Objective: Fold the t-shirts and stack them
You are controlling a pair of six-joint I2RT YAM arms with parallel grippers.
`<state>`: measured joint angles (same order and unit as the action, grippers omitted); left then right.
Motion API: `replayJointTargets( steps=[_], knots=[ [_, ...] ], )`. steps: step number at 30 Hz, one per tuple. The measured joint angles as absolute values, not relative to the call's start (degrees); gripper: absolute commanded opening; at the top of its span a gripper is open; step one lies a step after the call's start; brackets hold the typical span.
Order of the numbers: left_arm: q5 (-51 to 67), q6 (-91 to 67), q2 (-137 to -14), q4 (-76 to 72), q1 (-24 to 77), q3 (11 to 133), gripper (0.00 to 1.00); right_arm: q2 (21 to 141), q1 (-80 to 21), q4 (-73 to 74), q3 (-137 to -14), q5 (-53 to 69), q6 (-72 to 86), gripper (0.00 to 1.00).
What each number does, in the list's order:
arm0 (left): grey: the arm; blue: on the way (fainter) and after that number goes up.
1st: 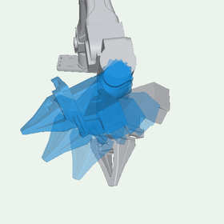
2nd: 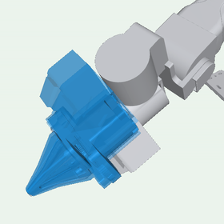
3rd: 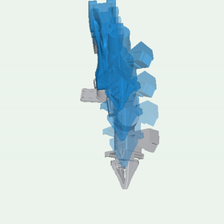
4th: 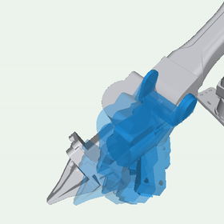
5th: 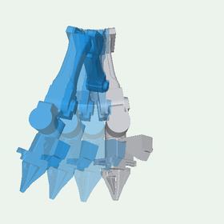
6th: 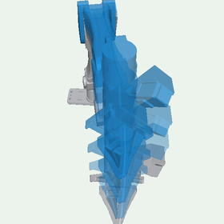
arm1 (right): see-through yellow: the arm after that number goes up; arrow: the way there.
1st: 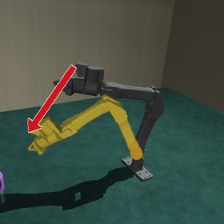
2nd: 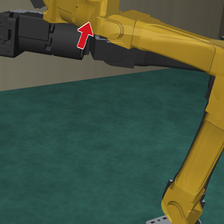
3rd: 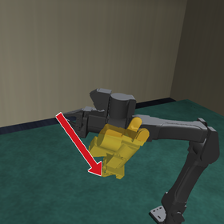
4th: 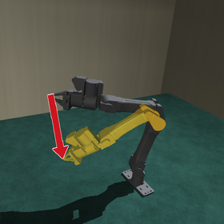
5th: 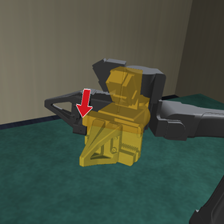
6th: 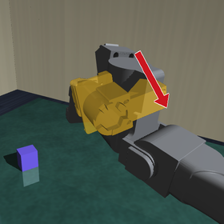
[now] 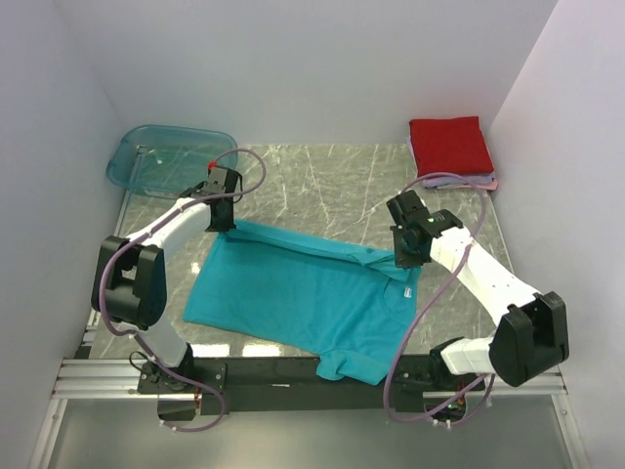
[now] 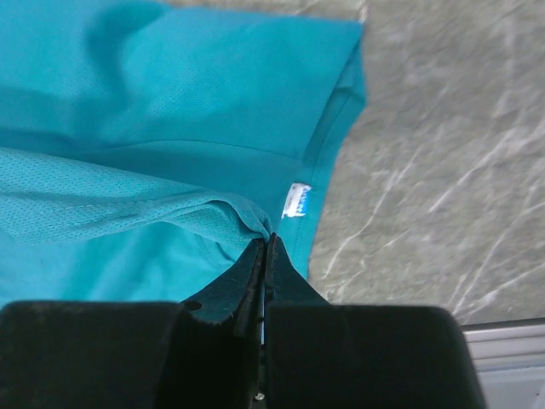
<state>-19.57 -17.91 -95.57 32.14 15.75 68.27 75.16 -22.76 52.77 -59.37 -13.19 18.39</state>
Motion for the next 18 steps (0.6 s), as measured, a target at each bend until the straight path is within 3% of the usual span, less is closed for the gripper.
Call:
replayJointTargets(
  steps=[8, 11, 14, 18],
  knots=[
    [-23.07, -17.87, -95.57, 31.9, 16.88, 66.83, 0.01, 80.73, -24.01, 54.0, -58.41, -9.87, 19.14, 0.0],
    [-24.77, -17.74, -95.59, 31.86, 17.63, 66.81, 0.06, 81.67, -24.38, 54.7, -58.3, -8.71, 19.25, 0.01],
    [-26.63, -17.72, -95.64, 32.03, 18.76, 66.81, 0.17, 82.24, -24.49, 55.22, -57.71, -7.05, 19.38, 0.13],
    [-28.47, -18.81, -95.72, 33.04, 20.18, 66.76, 0.42, 82.85, -24.51, 56.01, -57.69, -4.16, 18.79, 0.31]
  ],
)
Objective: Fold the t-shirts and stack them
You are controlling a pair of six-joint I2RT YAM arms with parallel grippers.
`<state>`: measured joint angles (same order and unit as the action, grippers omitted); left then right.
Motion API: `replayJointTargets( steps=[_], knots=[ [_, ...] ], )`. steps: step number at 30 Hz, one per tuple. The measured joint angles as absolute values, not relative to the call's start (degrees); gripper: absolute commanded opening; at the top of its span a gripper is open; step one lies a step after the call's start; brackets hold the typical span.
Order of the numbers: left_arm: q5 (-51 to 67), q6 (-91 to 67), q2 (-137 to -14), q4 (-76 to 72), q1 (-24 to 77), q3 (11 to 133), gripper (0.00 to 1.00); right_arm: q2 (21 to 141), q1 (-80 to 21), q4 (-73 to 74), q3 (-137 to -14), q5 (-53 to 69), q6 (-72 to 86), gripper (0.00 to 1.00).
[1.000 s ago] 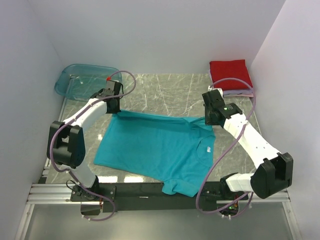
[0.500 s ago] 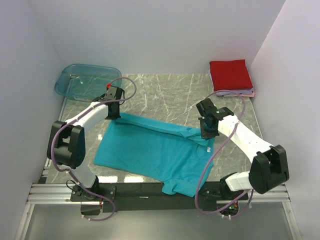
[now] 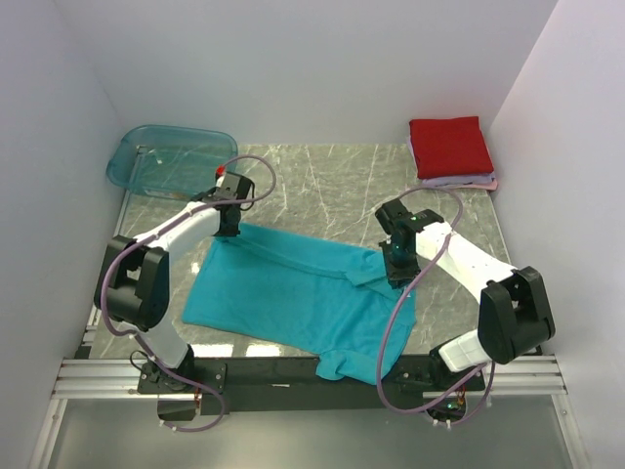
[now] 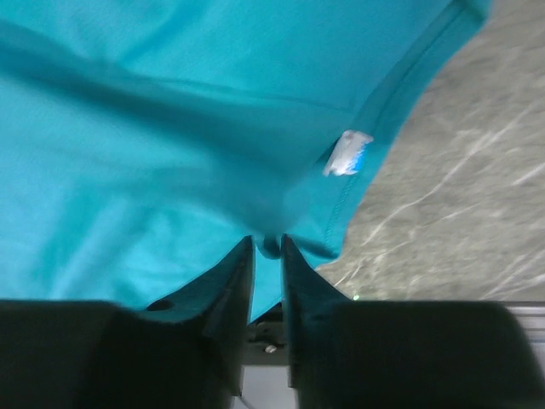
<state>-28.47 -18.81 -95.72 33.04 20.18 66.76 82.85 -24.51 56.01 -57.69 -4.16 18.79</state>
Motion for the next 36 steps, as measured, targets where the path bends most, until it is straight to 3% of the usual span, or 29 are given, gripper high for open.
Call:
replayJointTargets(
  steps=[1, 4, 7, 11, 13, 15, 19, 27, 36],
  knots=[
    [-28.62, -19.33, -95.66, 33.56, 20.43, 66.74, 0.45, 82.85, -24.51, 56.34, -57.69, -3.11, 18.59, 0.43],
    [-28.56, -21.54, -94.45, 34.74, 20.8, 65.14, 0.54, 82.54, -24.51, 57.06, -57.69, -0.51, 18.48, 0.61],
    [-27.97, -23.77, -90.45, 36.36, 20.82, 62.0, 0.6, 80.31, -24.1, 57.1, -57.41, 2.37, 18.46, 0.65],
    [-26.26, -26.48, -83.11, 38.44, 20.78, 60.42, 0.72, 73.06, -18.39, 54.13, -54.98, 6.76, 19.33, 0.65],
    [-25.47, -27.51, -79.75, 38.13, 20.45, 60.45, 0.72, 70.26, -14.35, 51.88, -53.76, 8.03, 20.08, 0.65],
    [-24.69, -28.14, -77.54, 37.5, 19.99, 60.55, 0.69, 68.36, -10.35, 48.4, -51.99, 9.39, 21.19, 0.64],
    [-21.85, -29.52, -77.76, 35.0, 18.35, 61.1, 0.58, 66.08, -4.01, 39.22, -46.35, 12.12, 24.93, 0.51],
    [-13.72, -31.42, -91.33, 28.36, 15.9, 62.72, 0.48, 70.57, 3.99, 24.34, -40.8, 14.5, 32.16, 0.51],
    [-11.84, -31.2, -100.73, 26.13, 13.87, 66.87, 0.47, 78.87, 10.17, 12.84, -38.72, 18.37, 34.96, 0.51]
  ],
)
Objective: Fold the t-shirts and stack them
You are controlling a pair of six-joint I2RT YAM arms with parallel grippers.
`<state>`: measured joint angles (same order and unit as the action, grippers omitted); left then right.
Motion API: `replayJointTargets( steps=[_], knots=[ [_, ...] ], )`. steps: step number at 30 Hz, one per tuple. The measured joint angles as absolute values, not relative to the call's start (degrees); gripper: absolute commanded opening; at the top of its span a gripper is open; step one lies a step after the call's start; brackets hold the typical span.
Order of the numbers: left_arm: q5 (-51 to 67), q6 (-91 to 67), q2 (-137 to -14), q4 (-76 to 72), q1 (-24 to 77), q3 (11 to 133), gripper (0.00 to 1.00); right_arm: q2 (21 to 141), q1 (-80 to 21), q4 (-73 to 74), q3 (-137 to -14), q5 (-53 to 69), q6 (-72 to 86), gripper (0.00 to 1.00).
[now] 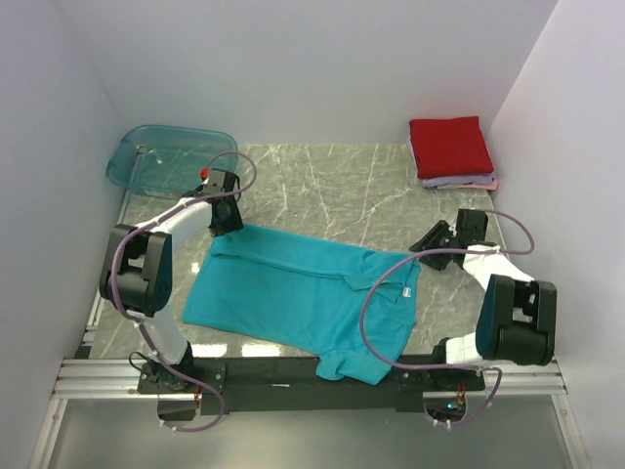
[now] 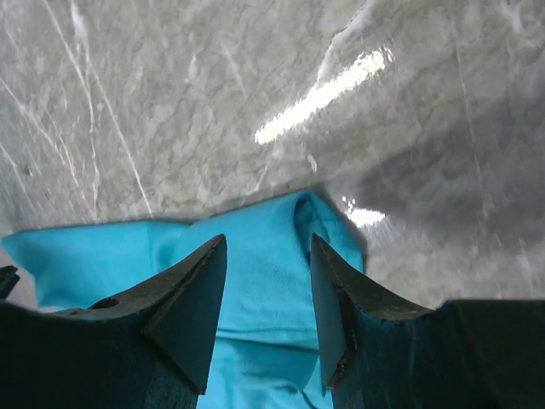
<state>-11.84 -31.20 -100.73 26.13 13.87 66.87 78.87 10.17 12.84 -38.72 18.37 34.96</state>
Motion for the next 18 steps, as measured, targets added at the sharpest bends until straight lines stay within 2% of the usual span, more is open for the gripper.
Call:
replayJointTargets(
  steps=[5, 8, 11, 12, 14, 15, 18],
  knots=[
    [-11.88, -31.18, -102.0, 24.88, 13.13, 66.87, 0.46, 83.26, 10.55, 9.02, -38.11, 20.82, 35.18, 0.51],
    [-11.92, -31.18, -103.88, 24.67, 13.04, 66.87, 0.46, 85.27, 10.72, 6.44, -37.91, 22.28, 35.38, 0.46],
    [-11.97, -31.18, -105.36, 24.67, 13.04, 66.87, 0.46, 86.89, 10.87, 4.43, -37.58, 23.29, 35.86, 0.33],
    [-12.16, -31.22, -105.58, 24.6, 13.04, 66.92, 0.45, 87.35, 10.92, 3.68, -37.32, 23.49, 36.12, 0.22],
    [-12.38, -31.29, -105.91, 24.88, 13.04, 67.4, 0.45, 88.25, 11.11, 3.2, -37.06, 23.55, 36.36, 0.12],
    [-12.49, -31.33, -106.28, 24.93, 13.04, 67.77, 0.45, 88.64, 11.25, 3.11, -37.06, 23.42, 36.49, 0.02],
    [-12.78, -31.53, -107.66, 25.1, 12.82, 69.58, 0.45, 89.65, 11.9, 3.22, -37.8, 22.92, 36.45, 0.0]
  ],
)
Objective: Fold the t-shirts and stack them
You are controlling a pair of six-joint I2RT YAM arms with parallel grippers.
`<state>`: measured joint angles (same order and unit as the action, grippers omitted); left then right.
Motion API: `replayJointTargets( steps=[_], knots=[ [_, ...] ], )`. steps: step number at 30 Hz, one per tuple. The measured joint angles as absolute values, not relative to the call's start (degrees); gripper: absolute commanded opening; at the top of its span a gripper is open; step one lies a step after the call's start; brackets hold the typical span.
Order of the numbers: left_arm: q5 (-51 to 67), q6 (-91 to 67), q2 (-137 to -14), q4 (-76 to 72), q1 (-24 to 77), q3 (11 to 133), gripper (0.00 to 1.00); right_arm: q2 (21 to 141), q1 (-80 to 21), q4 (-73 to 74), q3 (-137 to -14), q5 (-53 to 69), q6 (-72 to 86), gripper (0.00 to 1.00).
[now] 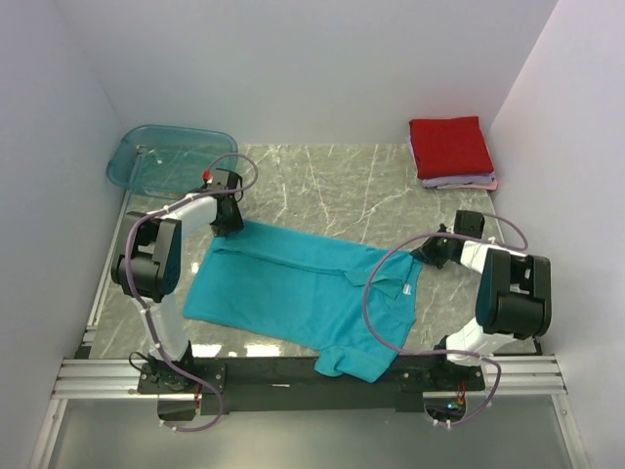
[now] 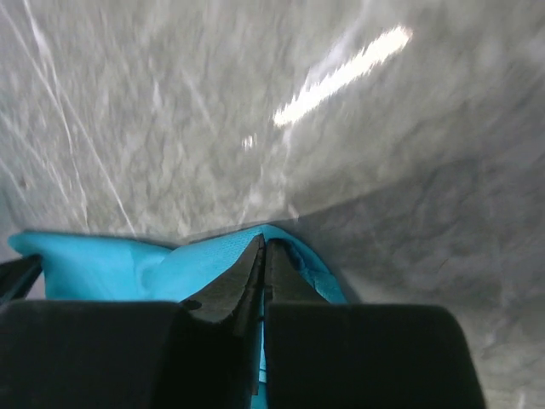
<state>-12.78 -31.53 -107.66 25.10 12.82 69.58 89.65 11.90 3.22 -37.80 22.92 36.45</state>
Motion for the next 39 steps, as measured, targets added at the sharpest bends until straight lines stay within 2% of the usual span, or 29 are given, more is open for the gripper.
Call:
replayJointTargets(
  steps=[5, 12, 17, 19, 20, 24, 28, 32, 36, 39],
  knots=[
    [-12.67, -33.06, -110.1, 25.28, 12.45, 72.88, 0.45, 94.63, 13.19, 4.29, -44.73, 20.53, 35.97, 0.0],
    [-10.66, -35.9, -114.45, 24.97, 12.45, 79.02, 0.48, 105.19, 13.54, 6.52, -60.58, 19.14, 33.52, 0.0],
    [-10.22, -36.75, -115.66, 24.6, 12.47, 80.84, 0.54, 110.3, 13.54, 10.0, -68.31, 19.35, 31.16, 0.16],
    [-10.5, -36.64, -115.63, 24.58, 12.47, 80.88, 0.57, 110.39, 13.52, 11.57, -69.19, 19.16, 30.13, 0.28],
    [-10.81, -36.6, -115.57, 24.67, 12.47, 80.88, 0.6, 110.15, 13.52, 12.12, -69.34, 19.0, 29.61, 0.37],
    [-11.73, -36.42, -113.62, 25.8, 12.6, 80.58, 0.71, 106.5, 12.67, 15.57, -69.32, 16.27, 28.21, 0.48],
    [-13.19, -37.67, -105.67, 26.46, 13.63, 77.28, 0.83, 97.32, 9.67, 16.84, -67.31, 12.75, 27.57, 0.55],
    [-13.54, -42.5, -91.81, 24.34, 15.14, 69.17, 0.93, 87.09, 4.73, 16.58, -63.31, 11.9, 27.81, 0.64],
    [-14.44, -50.83, -78.28, 20.73, 15.35, 56.64, 0.97, 79.99, -3.05, 15.92, -58.26, 11.22, 27.94, 0.68],
    [-15.22, -58.52, -71.59, 16.1, 15.09, 46.74, 0.94, 76.44, -8.69, 15.35, -53.6, 12.14, 28.27, 0.7]
  ],
)
